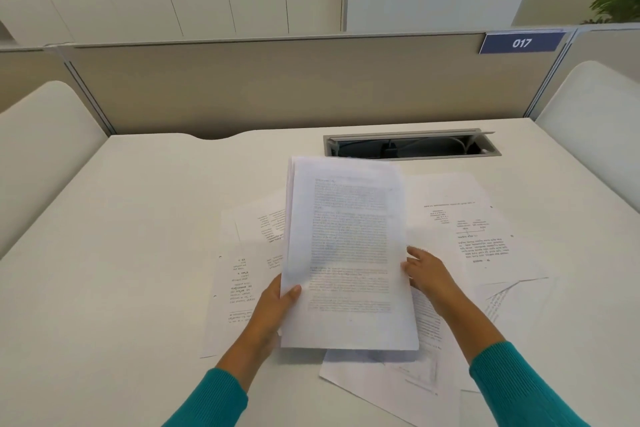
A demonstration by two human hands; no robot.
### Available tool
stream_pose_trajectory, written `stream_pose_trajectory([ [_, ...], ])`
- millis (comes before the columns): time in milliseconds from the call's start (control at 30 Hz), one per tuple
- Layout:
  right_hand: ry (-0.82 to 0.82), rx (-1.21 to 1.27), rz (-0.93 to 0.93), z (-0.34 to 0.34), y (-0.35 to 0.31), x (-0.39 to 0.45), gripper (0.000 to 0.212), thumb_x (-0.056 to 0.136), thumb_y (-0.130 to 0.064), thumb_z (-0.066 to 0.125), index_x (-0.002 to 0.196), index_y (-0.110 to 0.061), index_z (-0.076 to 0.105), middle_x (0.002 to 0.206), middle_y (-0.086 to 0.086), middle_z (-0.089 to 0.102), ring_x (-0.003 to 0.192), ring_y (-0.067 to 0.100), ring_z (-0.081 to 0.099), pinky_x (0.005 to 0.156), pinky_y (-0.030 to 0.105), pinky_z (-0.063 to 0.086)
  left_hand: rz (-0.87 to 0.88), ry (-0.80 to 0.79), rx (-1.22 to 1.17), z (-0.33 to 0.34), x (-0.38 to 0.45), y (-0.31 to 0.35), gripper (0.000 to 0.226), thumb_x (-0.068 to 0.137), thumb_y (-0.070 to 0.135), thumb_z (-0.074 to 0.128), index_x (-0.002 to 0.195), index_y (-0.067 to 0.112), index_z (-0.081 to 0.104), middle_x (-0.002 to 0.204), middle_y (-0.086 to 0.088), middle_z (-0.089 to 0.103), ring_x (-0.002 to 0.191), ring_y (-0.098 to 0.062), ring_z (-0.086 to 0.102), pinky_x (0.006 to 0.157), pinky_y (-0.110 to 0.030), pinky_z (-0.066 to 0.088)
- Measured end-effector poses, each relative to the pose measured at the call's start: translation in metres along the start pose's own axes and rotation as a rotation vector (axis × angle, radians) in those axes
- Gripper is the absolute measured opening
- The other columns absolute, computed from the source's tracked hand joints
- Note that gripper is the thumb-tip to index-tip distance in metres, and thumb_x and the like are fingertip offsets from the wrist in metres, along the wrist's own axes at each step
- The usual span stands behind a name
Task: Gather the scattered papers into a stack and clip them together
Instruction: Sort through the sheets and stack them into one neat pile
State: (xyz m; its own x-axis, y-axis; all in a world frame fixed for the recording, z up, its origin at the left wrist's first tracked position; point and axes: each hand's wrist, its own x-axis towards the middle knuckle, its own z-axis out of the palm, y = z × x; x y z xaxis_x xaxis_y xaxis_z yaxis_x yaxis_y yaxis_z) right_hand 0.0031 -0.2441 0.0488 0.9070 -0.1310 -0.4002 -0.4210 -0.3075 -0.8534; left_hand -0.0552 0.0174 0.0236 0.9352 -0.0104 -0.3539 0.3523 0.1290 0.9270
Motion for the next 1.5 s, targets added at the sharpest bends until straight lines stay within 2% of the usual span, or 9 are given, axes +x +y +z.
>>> stream_pose_trajectory([
  [300, 0.143, 0.187, -0.389, -0.005, -0.058, -0.039, 0.021, 0.094, -0.008, 0.045, 0.104, -0.023, 0.056, 0.106, -0.002, 0.064, 0.096, 0.017, 0.061, 0.086, 0.03, 0.049, 0.252, 0.08, -0.015, 0.003, 0.01, 0.044, 0.031, 0.092, 0.019, 0.052, 0.122, 0.019, 0.057, 0.113, -0.003, 0.068, 0.105, -0.023, 0.064, 0.09, -0.041, 0.053],
  [433, 0.1, 0.154, -0.459, -0.007, -0.056, -0.044, 0.018, 0.092, -0.014, 0.053, 0.103, -0.028, 0.053, 0.1, -0.009, 0.063, 0.091, 0.008, 0.061, 0.074, 0.014, 0.05, 0.268, 0.08, -0.019, 0.004, 0.01, 0.048, 0.026, 0.088, 0.019, 0.056, 0.112, 0.027, 0.06, 0.105, 0.002, 0.069, 0.099, -0.02, 0.065, 0.084, -0.036, 0.056],
  [567, 0.06, -0.014, -0.461, 0.001, -0.039, -0.043, 0.031, 0.092, -0.021, 0.052, 0.123, -0.017, 0.049, 0.114, -0.003, 0.059, 0.101, 0.013, 0.056, 0.08, 0.019, 0.045, 0.2, 0.105, 0.052, 0.01, 0.008, 0.037, 0.032, 0.087, 0.018, 0.059, 0.119, 0.018, 0.056, 0.113, -0.011, 0.064, 0.106, -0.03, 0.06, 0.091, -0.046, 0.052],
  [767, 0.022, -0.151, -0.396, 0.016, -0.02, -0.039, 0.04, 0.096, -0.021, 0.043, 0.135, -0.014, 0.04, 0.128, 0.005, 0.056, 0.114, 0.023, 0.054, 0.095, 0.035, 0.045, 0.117, 0.119, 0.081, 0.018, 0.006, 0.022, 0.027, 0.09, 0.022, 0.055, 0.117, 0.023, 0.052, 0.115, -0.011, 0.061, 0.108, -0.031, 0.057, 0.093, -0.047, 0.05],
  [867, 0.057, -0.164, -0.409, 0.015, -0.021, -0.035, 0.036, 0.096, -0.021, 0.043, 0.131, -0.014, 0.042, 0.121, 0.005, 0.058, 0.102, 0.016, 0.054, 0.087, 0.028, 0.045, 0.125, 0.127, 0.057, 0.018, 0.005, 0.024, 0.029, 0.09, 0.025, 0.056, 0.118, 0.02, 0.056, 0.109, -0.008, 0.065, 0.101, -0.028, 0.062, 0.081, -0.036, 0.054],
  [1033, 0.105, -0.199, -0.349, 0.005, -0.017, -0.024, 0.034, 0.095, -0.022, 0.045, 0.129, -0.019, 0.042, 0.107, -0.003, 0.061, 0.092, 0.016, 0.059, 0.067, 0.015, 0.042, 0.107, 0.123, 0.065, 0.016, 0.005, 0.023, 0.031, 0.089, 0.024, 0.057, 0.119, 0.02, 0.054, 0.111, -0.003, 0.066, 0.098, -0.025, 0.065, 0.083, -0.041, 0.055],
  [1200, 0.03, -0.239, -0.079, -0.003, 0.0, -0.01, 0.048, 0.092, -0.027, 0.053, 0.135, -0.017, 0.035, 0.128, 0.007, 0.056, 0.114, 0.023, 0.054, 0.087, 0.03, 0.04, -0.078, 0.007, 0.031, 0.008, 0.008, 0.004, 0.039, 0.089, 0.012, 0.058, 0.128, 0.016, 0.051, 0.12, -0.007, 0.063, 0.106, -0.027, 0.062, 0.094, -0.047, 0.05],
  [1267, 0.031, -0.266, -0.009, -0.01, 0.009, -0.006, 0.057, 0.09, -0.029, 0.057, 0.138, -0.015, 0.03, 0.135, 0.011, 0.05, 0.12, 0.027, 0.05, 0.092, 0.036, 0.042, -0.149, -0.006, 0.014, 0.004, 0.009, -0.006, 0.038, 0.089, 0.009, 0.057, 0.126, 0.014, 0.051, 0.116, -0.007, 0.065, 0.102, -0.026, 0.063, 0.085, -0.043, 0.054],
  [1500, 0.387, -0.305, 0.156, -0.065, 0.026, 0.001, 0.072, 0.085, -0.026, 0.063, 0.142, -0.012, 0.021, 0.139, 0.027, 0.039, 0.122, 0.044, 0.045, 0.097, 0.049, 0.041, -0.201, 0.032, 0.01, -0.004, 0.01, -0.02, 0.028, 0.088, 0.012, 0.059, 0.115, 0.02, 0.056, 0.099, 0.002, 0.069, 0.089, -0.02, 0.068, 0.062, -0.03, 0.056],
])
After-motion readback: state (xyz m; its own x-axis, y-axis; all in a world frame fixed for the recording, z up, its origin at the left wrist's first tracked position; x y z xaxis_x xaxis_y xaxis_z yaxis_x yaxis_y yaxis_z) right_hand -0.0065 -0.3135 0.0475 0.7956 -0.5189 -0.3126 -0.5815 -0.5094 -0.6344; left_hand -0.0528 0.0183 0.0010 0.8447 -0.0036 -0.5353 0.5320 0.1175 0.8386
